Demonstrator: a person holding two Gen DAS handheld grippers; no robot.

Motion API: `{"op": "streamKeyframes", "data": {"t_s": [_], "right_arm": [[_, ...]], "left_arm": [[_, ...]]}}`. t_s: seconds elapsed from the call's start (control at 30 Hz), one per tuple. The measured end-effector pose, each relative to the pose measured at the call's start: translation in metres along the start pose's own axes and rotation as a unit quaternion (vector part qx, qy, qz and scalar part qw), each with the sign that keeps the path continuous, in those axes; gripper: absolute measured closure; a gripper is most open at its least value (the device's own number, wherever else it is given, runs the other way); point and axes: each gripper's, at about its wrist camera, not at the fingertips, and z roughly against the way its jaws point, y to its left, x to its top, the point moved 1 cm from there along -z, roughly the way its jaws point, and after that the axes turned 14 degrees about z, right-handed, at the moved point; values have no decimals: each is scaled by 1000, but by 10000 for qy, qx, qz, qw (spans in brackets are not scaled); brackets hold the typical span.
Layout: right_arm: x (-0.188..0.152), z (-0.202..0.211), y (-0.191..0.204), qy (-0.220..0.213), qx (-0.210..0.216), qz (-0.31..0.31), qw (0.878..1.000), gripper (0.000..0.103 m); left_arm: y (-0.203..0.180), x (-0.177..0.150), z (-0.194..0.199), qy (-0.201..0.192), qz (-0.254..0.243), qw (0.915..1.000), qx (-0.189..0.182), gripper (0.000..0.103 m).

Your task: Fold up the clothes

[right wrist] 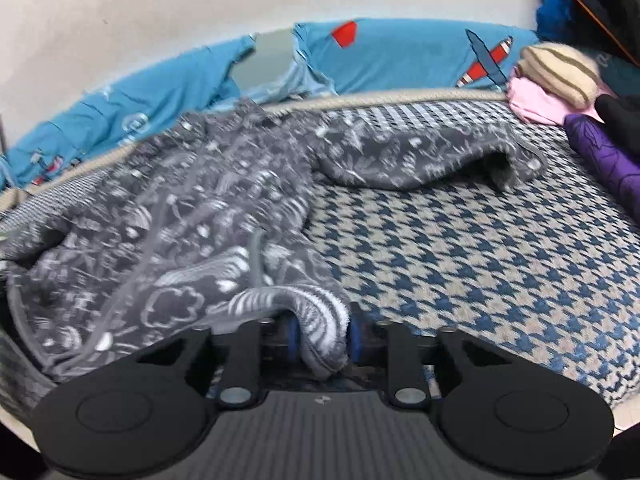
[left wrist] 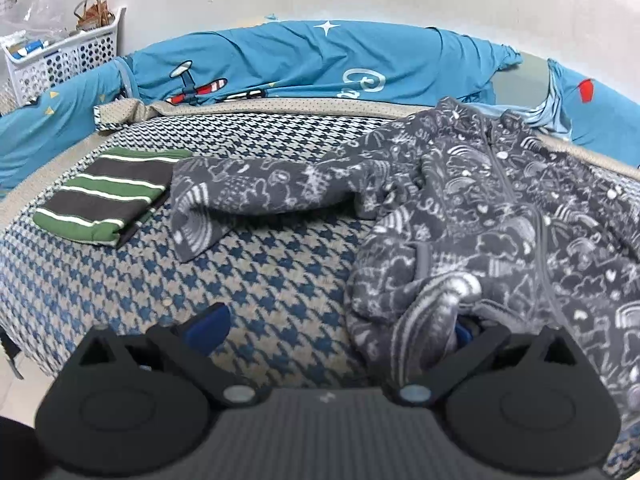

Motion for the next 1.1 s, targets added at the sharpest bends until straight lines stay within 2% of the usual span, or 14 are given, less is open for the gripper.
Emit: {"op": "streamKeyframes", "data": {"t_s": [0.17, 0.3, 0.4, 0.6, 0.83, 0.97, 1.1], "right_arm": [[0, 9, -15, -252, -173, -315, 9990, 91], [4, 20, -25, -546, -305, -557, 9965, 94], [9, 30, -27, -718, -455, -587, 9946, 95], [12, 46, -13, -830, -742, -109, 9937, 95], [10, 66, -9, -763, -760, 131, 9941, 95], [0, 69, -9, -582, -660, 134, 9960, 95], [-3, 75, -5, -692, -650, 237, 9952, 95]], "left_arm": [[5, -1, -2, -94, -49, 9994, 321, 0], [11, 3, 2, -394, -71, 9961, 784, 0], [16, 5, 8, -478, 19, 9955, 817, 0], [20, 12, 26, -659, 52, 9931, 964, 0], [25, 21, 57, -754, 148, 9918, 1019, 0], [31, 20, 68, -690, 312, 9919, 1020, 0], [36, 19, 69, -586, 435, 9920, 1025, 0]]}}
